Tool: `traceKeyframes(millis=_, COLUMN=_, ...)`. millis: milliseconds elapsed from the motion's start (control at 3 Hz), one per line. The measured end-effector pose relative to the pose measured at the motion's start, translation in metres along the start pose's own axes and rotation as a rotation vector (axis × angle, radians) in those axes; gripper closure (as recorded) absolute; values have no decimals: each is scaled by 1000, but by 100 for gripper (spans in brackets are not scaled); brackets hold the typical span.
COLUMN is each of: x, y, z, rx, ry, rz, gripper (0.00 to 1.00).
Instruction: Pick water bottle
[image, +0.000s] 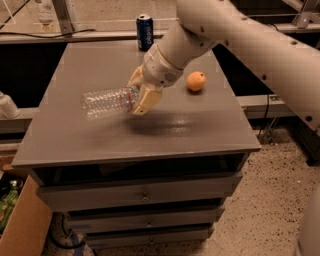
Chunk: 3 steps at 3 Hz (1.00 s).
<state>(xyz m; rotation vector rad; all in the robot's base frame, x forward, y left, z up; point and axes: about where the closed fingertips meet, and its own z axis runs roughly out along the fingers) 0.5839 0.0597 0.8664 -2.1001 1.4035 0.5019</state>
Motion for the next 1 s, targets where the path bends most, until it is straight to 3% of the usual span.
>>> traceKeyframes(millis=333, x=-13, y=23, z=-45, rx=128, ry=-24, rz=22, gripper=100)
traceKeyframes(millis=667, x=-2, y=28, z=-62, rx=168, ry=-14, rz=51, gripper=100)
traceKeyframes(millis=1000, x=-4, y=27, z=-58, rx=159, ry=-16, rz=45, gripper=100)
